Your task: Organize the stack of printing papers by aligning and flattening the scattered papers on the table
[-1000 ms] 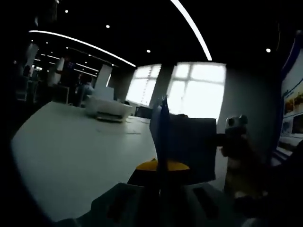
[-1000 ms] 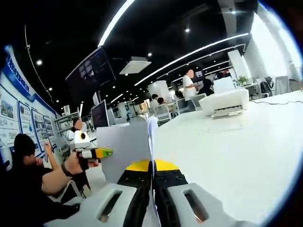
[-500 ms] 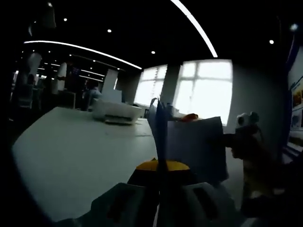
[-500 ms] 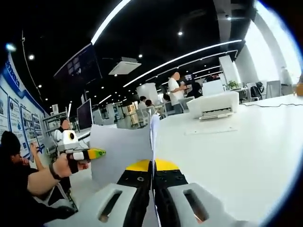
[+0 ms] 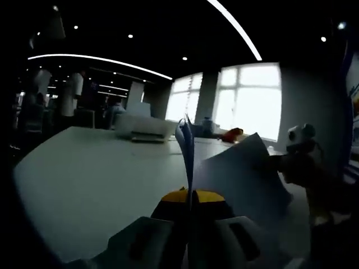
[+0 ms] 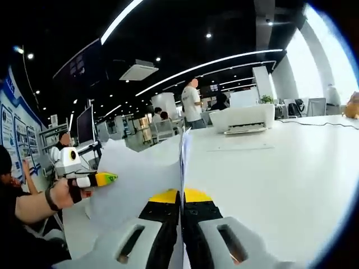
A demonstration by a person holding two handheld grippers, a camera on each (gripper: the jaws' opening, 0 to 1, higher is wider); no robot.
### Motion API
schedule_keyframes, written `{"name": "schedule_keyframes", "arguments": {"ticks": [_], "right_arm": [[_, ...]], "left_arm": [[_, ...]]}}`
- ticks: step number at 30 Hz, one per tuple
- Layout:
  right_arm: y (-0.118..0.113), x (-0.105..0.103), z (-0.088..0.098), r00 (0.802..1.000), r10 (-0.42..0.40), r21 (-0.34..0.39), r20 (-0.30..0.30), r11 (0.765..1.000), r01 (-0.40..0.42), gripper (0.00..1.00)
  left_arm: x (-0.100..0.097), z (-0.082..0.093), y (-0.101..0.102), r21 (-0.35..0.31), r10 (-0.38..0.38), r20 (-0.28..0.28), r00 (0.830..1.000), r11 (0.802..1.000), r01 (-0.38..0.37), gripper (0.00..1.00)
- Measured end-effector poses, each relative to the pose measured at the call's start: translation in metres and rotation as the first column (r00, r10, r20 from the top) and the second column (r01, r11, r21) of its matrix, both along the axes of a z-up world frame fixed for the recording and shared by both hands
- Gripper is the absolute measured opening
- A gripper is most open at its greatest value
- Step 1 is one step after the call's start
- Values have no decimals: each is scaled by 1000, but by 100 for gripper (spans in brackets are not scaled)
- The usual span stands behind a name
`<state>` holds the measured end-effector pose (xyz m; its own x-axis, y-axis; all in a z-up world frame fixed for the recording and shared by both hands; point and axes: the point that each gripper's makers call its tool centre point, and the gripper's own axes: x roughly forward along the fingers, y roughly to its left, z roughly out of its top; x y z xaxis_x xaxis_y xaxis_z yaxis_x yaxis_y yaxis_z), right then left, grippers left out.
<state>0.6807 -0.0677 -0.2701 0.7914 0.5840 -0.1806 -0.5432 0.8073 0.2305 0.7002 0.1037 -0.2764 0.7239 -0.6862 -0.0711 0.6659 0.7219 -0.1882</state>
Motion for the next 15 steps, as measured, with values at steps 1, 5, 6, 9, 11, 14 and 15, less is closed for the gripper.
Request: {"name": "schedule_keyframes", "arguments": {"ticks": [1,5,6,9,11,14,15], "right_arm": [[-1,1,-4,1000,-5,2,-6,1000,5,0],[-3,5,-18,999,-18,12,-30,1000,19,0],[-3,6,-20,999,-19,12,-33,1000,20,0],[-5,8,-28,1000,-6,4,-3,1000,6,0],[-11,11,-33,1000,-22,11,-7,1000,22,0],[-17,14,-36,1000,-30,32,-9,999,30,0],[-17,14,-34,1000,-27,32,1,999,27,0]], "left_arm": [[1,-3,0,3,3,-3,1000,1000,-3,6],[3,-19,-1,53,16,-1,1000,998,-16,7],[4,-21,-1,53,16,-6,1000,998,-16,7],[7,-30,-2,52,29,-42,999,998,-26,7],[7,-31,-4,75,26,-32,999,997,-24,7],[9,-33,-9,96,25,-28,999,995,-22,8],[10,-35,-10,110,31,-26,999,994,-28,8]]}}
